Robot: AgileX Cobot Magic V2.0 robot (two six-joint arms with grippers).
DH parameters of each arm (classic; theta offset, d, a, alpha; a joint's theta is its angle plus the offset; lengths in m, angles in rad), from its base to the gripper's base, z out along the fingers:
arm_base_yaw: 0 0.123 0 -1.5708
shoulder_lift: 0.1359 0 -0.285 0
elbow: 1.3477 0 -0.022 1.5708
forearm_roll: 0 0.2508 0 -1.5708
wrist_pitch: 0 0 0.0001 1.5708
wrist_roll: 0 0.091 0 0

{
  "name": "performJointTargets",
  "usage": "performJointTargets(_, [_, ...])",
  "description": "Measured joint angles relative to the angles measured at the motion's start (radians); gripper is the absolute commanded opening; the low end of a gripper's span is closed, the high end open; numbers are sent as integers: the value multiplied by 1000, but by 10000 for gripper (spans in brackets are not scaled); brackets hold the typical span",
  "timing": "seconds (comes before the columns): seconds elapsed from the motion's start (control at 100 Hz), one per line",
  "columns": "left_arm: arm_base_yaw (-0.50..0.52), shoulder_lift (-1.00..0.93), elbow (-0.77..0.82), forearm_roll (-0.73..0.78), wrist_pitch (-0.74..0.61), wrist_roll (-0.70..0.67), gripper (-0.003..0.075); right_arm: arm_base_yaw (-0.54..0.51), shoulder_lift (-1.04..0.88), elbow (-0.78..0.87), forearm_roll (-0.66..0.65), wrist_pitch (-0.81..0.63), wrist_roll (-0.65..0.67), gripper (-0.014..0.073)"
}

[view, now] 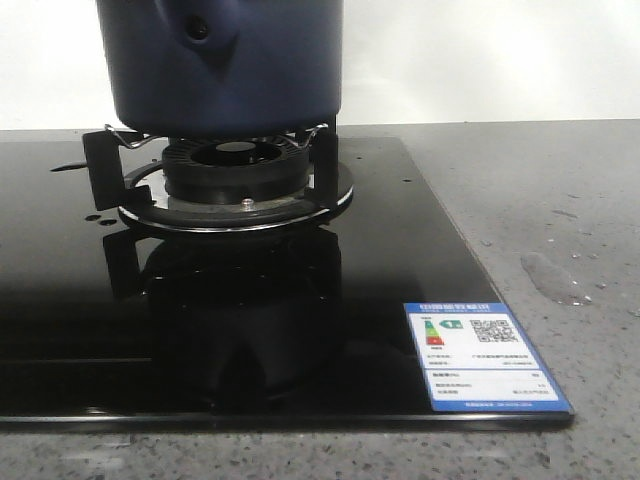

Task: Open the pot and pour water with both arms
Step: 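Lift the light blue bowl with the right gripper over the open pot, then tilt the bowl with the right gripper to pour water into the pot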

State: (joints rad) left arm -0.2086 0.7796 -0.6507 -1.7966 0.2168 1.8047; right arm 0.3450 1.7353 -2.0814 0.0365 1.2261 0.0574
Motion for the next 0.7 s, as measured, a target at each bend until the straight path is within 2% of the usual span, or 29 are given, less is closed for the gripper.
performJointTargets(0.18, [0, 0, 0, -2, -9, 0, 262, 90, 43, -17, -166, -89, 11, -57])
performJointTargets(0.38, [0, 0, 0, -4, -30, 0, 262, 205, 63, -18, -445, -198, 65, -57])
performJointTargets(0.51, [0, 0, 0, -5, -33, 0, 262, 263, 85, -22, -623, -224, 99, -57])
performJointTargets(0.7, [0, 0, 0, -8, -41, 0, 262, 314, 136, -22, -785, -235, 111, -57])
